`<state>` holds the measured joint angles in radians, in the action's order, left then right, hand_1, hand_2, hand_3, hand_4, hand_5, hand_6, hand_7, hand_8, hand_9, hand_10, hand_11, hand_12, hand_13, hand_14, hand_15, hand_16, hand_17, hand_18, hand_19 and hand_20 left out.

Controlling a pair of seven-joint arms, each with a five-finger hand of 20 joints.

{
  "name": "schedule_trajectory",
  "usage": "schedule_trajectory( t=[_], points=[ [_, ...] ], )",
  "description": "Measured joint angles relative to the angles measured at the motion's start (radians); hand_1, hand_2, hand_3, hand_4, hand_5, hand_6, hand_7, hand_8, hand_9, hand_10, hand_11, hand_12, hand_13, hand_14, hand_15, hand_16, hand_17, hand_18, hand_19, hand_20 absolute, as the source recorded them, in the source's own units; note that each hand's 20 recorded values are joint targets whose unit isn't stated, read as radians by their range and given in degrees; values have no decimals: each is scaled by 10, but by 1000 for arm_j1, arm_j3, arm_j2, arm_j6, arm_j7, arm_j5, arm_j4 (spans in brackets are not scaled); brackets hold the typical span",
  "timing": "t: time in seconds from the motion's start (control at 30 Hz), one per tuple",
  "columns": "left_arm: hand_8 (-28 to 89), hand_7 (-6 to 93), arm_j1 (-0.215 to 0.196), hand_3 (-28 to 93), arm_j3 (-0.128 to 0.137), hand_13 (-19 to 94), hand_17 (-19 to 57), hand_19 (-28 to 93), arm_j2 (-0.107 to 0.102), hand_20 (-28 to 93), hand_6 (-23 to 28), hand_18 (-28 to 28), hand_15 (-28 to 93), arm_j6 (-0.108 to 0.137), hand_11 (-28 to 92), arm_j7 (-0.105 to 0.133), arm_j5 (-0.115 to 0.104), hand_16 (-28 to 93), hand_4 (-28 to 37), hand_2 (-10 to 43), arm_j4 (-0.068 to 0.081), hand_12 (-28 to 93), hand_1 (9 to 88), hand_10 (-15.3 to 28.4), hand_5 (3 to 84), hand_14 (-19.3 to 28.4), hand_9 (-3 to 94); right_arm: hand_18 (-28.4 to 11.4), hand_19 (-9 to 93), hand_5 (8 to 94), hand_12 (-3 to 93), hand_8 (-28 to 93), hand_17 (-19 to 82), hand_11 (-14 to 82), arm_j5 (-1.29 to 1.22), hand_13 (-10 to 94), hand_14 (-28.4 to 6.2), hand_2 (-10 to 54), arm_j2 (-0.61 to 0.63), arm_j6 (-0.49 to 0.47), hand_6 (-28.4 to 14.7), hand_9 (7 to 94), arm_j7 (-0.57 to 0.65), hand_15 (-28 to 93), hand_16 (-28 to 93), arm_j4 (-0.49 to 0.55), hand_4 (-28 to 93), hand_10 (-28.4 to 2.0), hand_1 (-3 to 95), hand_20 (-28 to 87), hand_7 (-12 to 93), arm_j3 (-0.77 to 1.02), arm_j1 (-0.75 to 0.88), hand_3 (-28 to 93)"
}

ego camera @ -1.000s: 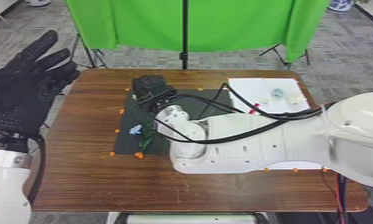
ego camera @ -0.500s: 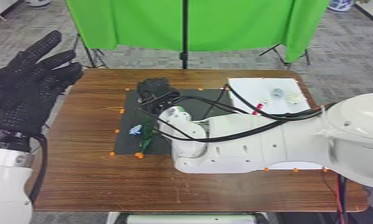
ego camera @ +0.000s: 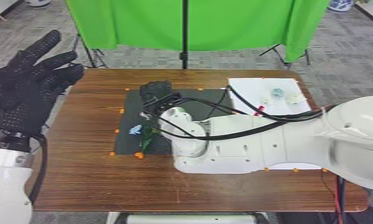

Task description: Arrange flowers

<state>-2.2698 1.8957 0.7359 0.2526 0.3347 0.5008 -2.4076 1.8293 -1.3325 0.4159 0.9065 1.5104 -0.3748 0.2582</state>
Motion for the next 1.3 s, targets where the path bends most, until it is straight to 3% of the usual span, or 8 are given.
schedule_trajectory(
  t=[0.27, 0.47, 0.6, 0.77, 0.87, 1.03, 1.3],
  points=[
    [-99, 159, -7, 779, 5, 175, -73, 584, 1, 263, 67, 244, 633, -2, 296, -1, -2, -143, -283, 82, 0, 104, 200, 213, 304, 284, 274, -165, 909, 703, 198, -65, 354, 332, 0, 828, -29, -95, -2, 3, 49, 916, 11, 629, 187, -1, -283, -74, 467, 92, 182, 0, -3, 583],
    [-104, 163, -24, 762, 21, 234, -65, 595, 7, 263, 66, 263, 625, -1, 297, -2, -3, -140, -283, 90, -3, 105, 206, 206, 302, 283, 297, -173, 904, 707, 197, -130, 349, 332, 0, 826, -37, -92, 4, 2, 43, 912, 9, 629, 184, 0, -283, -80, 364, 105, 177, 17, 5, 730],
    [-109, 172, -52, 754, 43, 270, -62, 603, 20, 261, 67, 275, 617, 2, 294, -4, -4, -133, -283, 95, -13, 109, 208, 204, 299, 284, 315, -194, 895, 767, 196, -133, 334, 328, -7, 819, -68, 39, 26, 4, 22, 917, -32, 645, 187, 20, -273, -100, 274, 124, 171, 35, 11, 799],
    [-112, 176, -80, 753, 60, 266, -63, 606, 52, 256, 67, 279, 615, 7, 292, -18, -2, -126, -283, 97, -28, 115, 206, 203, 299, 284, 319, -211, 884, 765, 201, -127, 322, 330, -67, 805, -89, 76, 106, 2, 14, 912, -175, 666, 191, 112, -248, -115, 235, 143, 158, 75, 23, 828],
    [-113, 177, -88, 752, 60, 273, -63, 608, 66, 254, 67, 280, 616, 13, 291, -25, -2, -124, -283, 97, -32, 117, 207, 201, 298, 284, 319, -214, 878, 763, 201, -126, 317, 330, -89, 800, -96, 84, 161, -51, 13, 910, -242, 674, 189, 164, -235, -120, 219, 153, 156, 128, 51, 847],
    [-116, 179, -94, 749, 60, 287, -58, 613, 73, 251, 67, 281, 614, 21, 291, -27, 0, -120, -283, 99, -34, 120, 208, 198, 297, 284, 322, -218, 870, 772, 203, -126, 313, 336, -81, 796, -105, 90, 216, -224, 9, 913, -275, 694, 193, 183, -231, -131, 205, 168, 151, 208, 110, 870],
    [-117, 175, -94, 732, 52, 352, -43, 622, 73, 246, 68, 283, 599, 26, 287, -26, 0, -94, -283, 107, -34, 129, 213, 194, 295, 272, 336, -224, 865, 767, 208, -125, 314, 343, -63, 795, -109, 97, 239, -296, 5, 916, -283, 718, 198, 179, -233, -132, 195, 185, 138, 220, 165, 874]
  ],
)
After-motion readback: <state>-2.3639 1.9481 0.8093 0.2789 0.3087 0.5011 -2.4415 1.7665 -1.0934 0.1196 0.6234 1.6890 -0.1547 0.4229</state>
